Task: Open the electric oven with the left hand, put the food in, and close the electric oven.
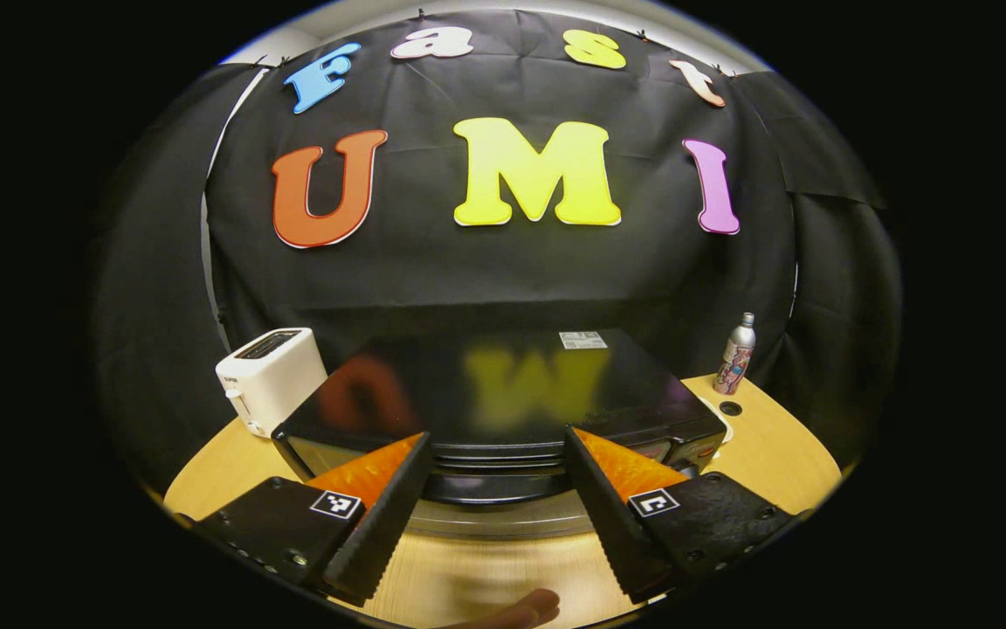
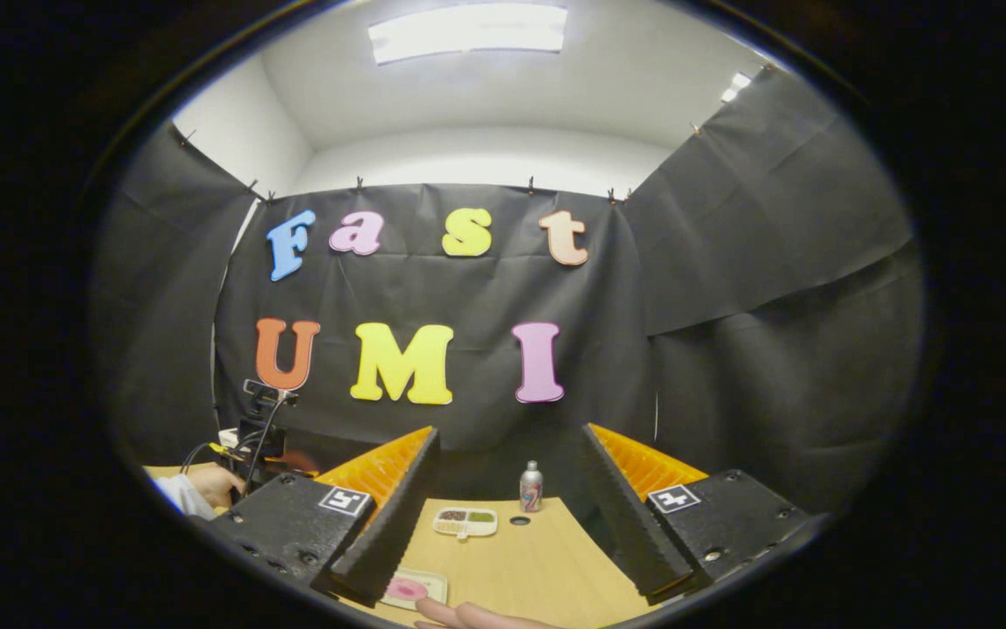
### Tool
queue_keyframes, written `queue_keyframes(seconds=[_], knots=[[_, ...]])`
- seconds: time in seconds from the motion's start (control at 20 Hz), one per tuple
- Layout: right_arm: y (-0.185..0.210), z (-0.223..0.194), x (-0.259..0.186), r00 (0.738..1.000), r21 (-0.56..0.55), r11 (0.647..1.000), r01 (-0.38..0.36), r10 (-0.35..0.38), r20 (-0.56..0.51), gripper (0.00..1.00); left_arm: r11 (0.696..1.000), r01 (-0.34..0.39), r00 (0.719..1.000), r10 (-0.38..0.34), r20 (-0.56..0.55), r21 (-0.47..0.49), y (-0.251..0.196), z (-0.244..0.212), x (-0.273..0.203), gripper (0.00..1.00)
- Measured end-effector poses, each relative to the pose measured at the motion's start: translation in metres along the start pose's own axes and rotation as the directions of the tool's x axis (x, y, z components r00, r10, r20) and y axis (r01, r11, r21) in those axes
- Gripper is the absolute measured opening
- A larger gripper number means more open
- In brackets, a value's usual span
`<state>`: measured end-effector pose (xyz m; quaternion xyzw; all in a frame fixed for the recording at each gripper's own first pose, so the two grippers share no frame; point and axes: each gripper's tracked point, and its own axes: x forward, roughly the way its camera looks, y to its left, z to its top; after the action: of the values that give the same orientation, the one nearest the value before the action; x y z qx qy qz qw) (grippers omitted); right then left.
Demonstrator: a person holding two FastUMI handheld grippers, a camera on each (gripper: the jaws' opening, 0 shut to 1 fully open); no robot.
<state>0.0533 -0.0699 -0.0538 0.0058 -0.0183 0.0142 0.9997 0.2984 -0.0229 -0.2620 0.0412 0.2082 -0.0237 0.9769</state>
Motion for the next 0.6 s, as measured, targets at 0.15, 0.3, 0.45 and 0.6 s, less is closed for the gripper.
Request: queue_keyframes(seconds=[0.15,0.3,0.45,0.6], knots=[[0.005,0.006,-0.007,1.000,0.002,1.000,-0.007,0.007,0.013,0.96,1.000,0.024,1.000,-0.024,-0.002,-0.008,-0.001,-0.003,-0.004,0.95],[0.014,0.005,-0.014,1.000,0.015,0.999,-0.028,0.028,-0.002,0.96,1.000,0.019,1.000,-0.019,0.003,0.021,-0.001,-0.007,-0.012,0.95],[0.023,-0.001,-0.018,0.998,0.029,0.998,-0.056,0.057,-0.039,1.00,1.000,0.021,1.000,-0.021,0.004,0.010,-0.001,-0.014,-0.026,0.95],[0.026,-0.004,-0.020,0.997,0.025,0.998,-0.049,0.051,-0.060,0.96,1.000,0.021,1.000,-0.021,0.001,0.011,-0.002,-0.021,-0.037,0.95]])
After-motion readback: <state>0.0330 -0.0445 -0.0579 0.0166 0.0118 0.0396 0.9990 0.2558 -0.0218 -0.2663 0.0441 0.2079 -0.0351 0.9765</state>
